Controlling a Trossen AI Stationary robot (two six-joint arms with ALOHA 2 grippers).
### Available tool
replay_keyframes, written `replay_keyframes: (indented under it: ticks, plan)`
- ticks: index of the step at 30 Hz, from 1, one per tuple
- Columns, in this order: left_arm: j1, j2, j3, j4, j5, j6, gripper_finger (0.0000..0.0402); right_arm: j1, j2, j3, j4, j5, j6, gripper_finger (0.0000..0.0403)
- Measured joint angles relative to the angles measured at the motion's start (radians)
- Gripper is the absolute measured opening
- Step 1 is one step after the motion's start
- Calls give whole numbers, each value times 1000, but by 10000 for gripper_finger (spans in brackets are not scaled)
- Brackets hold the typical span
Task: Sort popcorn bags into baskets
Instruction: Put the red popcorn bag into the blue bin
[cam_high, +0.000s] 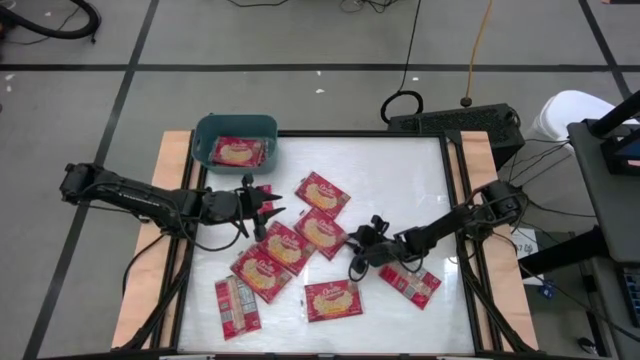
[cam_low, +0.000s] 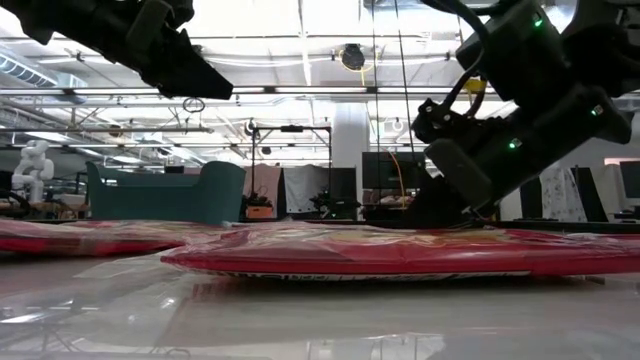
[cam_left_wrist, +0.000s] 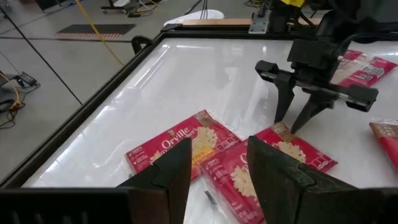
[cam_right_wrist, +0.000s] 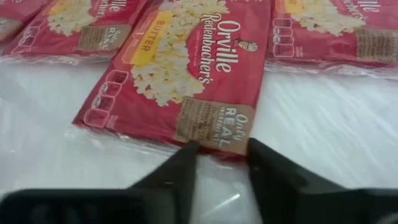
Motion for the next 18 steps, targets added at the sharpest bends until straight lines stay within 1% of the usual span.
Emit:
replay_keyframes:
  ticks: [3, 5, 10, 15, 18]
  plan:
    - [0, 0, 0, -5, 0, 0, 159, -1, 3, -1, 30, -2, -25, 35]
    - [0, 0, 0, -5, 0, -1, 159, 1, 4, -1, 58, -10, -57, 10]
    - [2, 0, 0, -5, 0, -29, 159, -5, -16, -2, 103, 2, -154, 7]
    - [18, 16, 0, -13, 6, -77, 159, -4, -54, -2, 126, 40, -318, 2]
    - [34, 42, 0, -7, 76, -84, 160, -12, -74, -2, 148, 49, -411, 1]
